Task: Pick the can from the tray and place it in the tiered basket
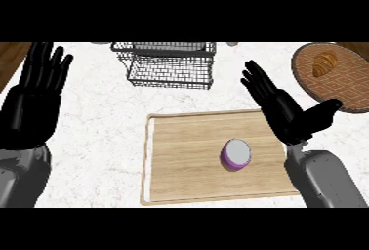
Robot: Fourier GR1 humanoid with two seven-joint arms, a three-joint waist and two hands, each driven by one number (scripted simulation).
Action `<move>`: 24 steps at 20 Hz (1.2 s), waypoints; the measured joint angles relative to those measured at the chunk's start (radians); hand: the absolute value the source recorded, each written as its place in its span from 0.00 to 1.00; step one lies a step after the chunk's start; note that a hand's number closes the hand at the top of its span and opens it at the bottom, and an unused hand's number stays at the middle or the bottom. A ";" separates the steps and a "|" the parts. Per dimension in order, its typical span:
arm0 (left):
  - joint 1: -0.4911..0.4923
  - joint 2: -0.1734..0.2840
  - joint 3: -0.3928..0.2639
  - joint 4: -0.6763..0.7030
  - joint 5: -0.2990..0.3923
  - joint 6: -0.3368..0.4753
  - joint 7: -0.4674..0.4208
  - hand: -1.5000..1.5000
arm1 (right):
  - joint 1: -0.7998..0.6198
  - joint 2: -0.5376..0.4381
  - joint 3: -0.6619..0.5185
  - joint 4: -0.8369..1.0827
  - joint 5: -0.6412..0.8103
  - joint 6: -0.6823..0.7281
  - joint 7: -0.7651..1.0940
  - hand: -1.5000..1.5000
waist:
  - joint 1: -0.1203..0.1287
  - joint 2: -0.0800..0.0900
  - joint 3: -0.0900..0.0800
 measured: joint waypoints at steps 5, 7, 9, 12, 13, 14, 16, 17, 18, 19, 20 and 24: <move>0.076 -0.009 -0.084 0.068 -0.070 -0.033 0.009 0.50 | -0.051 0.095 0.113 0.019 0.086 -0.046 0.043 0.00 | -0.002 0.007 -0.010; 0.105 -0.013 -0.129 0.113 -0.097 -0.046 0.023 0.50 | -0.085 0.100 0.177 0.035 0.173 -0.072 0.059 0.00 | -0.005 0.009 -0.014; 0.127 -0.033 -0.169 0.163 -0.118 -0.060 0.016 0.50 | -0.083 0.144 0.234 0.080 0.215 -0.121 0.068 0.00 | -0.005 0.011 -0.015; 0.146 -0.058 -0.206 0.217 -0.152 -0.070 0.000 0.50 | -0.067 0.194 0.300 0.115 0.196 -0.180 -0.013 0.00 | -0.004 0.011 -0.014; 0.145 -0.058 -0.202 0.239 -0.150 -0.083 -0.001 0.50 | -0.070 0.205 0.309 0.116 0.200 -0.192 -0.035 0.00 | -0.006 0.011 -0.014; 0.145 -0.065 -0.202 0.263 -0.158 -0.089 -0.015 0.50 | -0.060 0.208 0.323 0.107 0.221 -0.194 -0.056 0.00 | -0.009 0.010 -0.014; 0.143 -0.077 -0.201 0.300 -0.171 -0.089 -0.032 0.50 | -0.088 0.186 0.329 0.067 0.260 -0.190 -0.031 0.00 | -0.014 0.008 -0.014; 0.145 -0.080 -0.201 0.317 -0.175 -0.093 -0.039 0.50 | -0.104 0.163 0.329 0.045 0.278 -0.180 -0.012 0.00 | -0.016 0.007 -0.014; 0.149 -0.082 -0.203 0.312 -0.178 -0.090 -0.033 0.50 | -0.110 0.133 0.335 0.008 0.299 -0.172 0.017 0.00 | -0.019 0.005 -0.014; 0.156 -0.082 -0.204 0.308 -0.177 -0.093 -0.030 0.50 | -0.133 0.105 0.335 -0.020 0.323 -0.164 0.058 0.00 | -0.021 0.003 -0.014; 0.158 -0.086 -0.205 0.307 -0.177 -0.091 -0.029 0.50 | -0.151 0.073 0.341 -0.049 0.348 -0.152 0.099 0.00 | -0.025 0.000 -0.015; 0.166 -0.087 -0.203 0.319 -0.178 -0.093 -0.030 0.50 | -0.253 -0.092 0.378 -0.107 0.441 -0.027 0.261 0.00 | -0.038 -0.009 -0.018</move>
